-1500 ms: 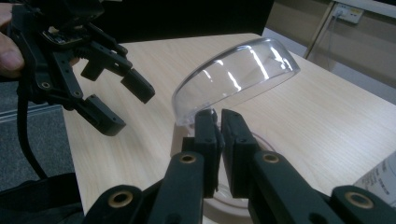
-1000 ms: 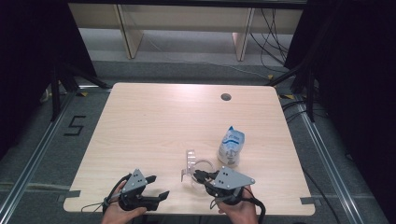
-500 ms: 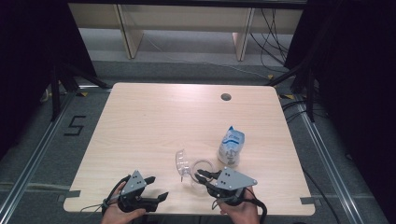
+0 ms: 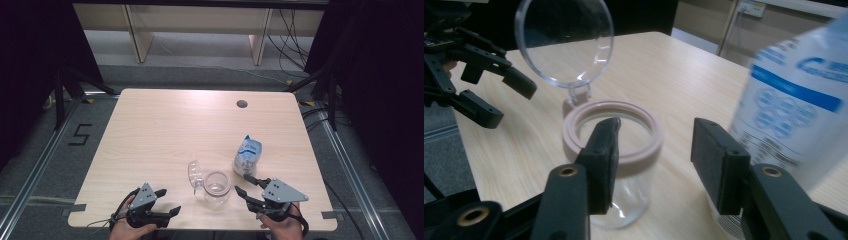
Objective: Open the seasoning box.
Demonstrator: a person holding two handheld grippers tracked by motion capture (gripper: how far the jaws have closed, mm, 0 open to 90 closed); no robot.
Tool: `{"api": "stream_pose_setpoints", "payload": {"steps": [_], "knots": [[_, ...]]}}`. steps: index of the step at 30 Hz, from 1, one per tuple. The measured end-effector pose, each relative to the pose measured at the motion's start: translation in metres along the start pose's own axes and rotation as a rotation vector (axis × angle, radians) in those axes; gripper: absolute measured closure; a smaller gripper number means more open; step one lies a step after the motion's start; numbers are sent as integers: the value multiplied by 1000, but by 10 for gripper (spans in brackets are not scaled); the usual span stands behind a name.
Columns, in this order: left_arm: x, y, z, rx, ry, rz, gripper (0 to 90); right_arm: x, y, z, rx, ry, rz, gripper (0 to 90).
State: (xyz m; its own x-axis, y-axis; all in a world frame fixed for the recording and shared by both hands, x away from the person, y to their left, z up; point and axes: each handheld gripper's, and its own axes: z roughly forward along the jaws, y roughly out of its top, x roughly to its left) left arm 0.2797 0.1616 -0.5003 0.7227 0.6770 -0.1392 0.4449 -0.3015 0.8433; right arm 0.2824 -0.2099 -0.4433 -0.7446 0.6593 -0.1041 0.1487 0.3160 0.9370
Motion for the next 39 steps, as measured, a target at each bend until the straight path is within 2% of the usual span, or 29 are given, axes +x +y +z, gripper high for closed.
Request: {"api": "stream_pose_setpoints", "payload": {"steps": [1,3,4,6,7,8,9,10,11,12,13,16,17,19,21,22,23,24,25,26,27,29,32,34,35,36,37,39], "knots": [[-1,0,0,1,5,-6,232,-6,-5,-7,11,-10,13,498],[-1,0,0,0,2,-1,231,-8,-7,-9,15,-13,19,485],[-1,0,1,0,-3,-16,230,-9,-9,-11,24,-15,44,462],[-1,0,1,-3,-3,2,229,-17,-14,-14,16,-47,52,421],[-1,0,1,-7,-7,2,228,-20,-17,-14,-3,-47,77,403],[-1,0,2,-7,-7,0,228,-23,-18,-15,-4,-65,77,378],[-2,0,2,-7,-7,-7,228,-24,-18,-16,15,-59,94,356],[-2,0,2,-9,-6,-14,228,-27,-20,-16,19,-61,91,343],[-2,0,2,-11,-6,-15,228,-29,-21,-15,7,-88,76,338],[-2,1,2,-5,-5,-11,227,-29,-22,-15,15,-80,92,331],[-2,1,2,-9,-8,-4,227,-32,-24,-14,4,-93,84,321],[-2,2,2,1,-11,12,226,-35,-29,-12,24,-104,130,304],[-3,1,3,0,-9,-11,226,-39,-29,-11,24,-97,109,302],[-2,2,2,0,-9,19,226,-43,-32,-9,17,-107,124,295],[-2,2,3,3,-4,20,226,-47,-33,-7,21,-107,125,282],[-1,2,3,6,-11,23,226,-47,-34,-6,15,-111,152,279],[-1,2,3,10,-11,25,226,-51,-35,-4,15,-105,123,270],[-1,2,3,12,-10,25,226,-53,-36,-4,15,-120,115,260],[-2,2,4,11,-13,22,226,-53,-36,-1,24,-114,152,250],[-2,2,4,7,-12,21,226,-55,-37,2,6,-102,130,244],[-2,2,4,6,-12,20,226,-56,-38,3,27,-107,135,233],[-1,3,4,10,-10,19,226,-58,-39,7,27,-104,126,216],[-2,3,5,10,-4,18,226,-60,-40,14,27,-112,138,187],[-2,2,5,6,-13,16,226,-62,-40,17,39,-111,133,185],[-3,2,6,1,-7,17,226,-64,-41,20,36,-102,106,182],[-4,2,6,10,-6,1,226,-63,-41,21,45,-111,116,182],[-4,3,6,13,-7,21,226,-63,-41,24,51,-104,121,181],[-3,3,6,12,-14,23,226,-64,-41,26,52,-108,117,181]]}}
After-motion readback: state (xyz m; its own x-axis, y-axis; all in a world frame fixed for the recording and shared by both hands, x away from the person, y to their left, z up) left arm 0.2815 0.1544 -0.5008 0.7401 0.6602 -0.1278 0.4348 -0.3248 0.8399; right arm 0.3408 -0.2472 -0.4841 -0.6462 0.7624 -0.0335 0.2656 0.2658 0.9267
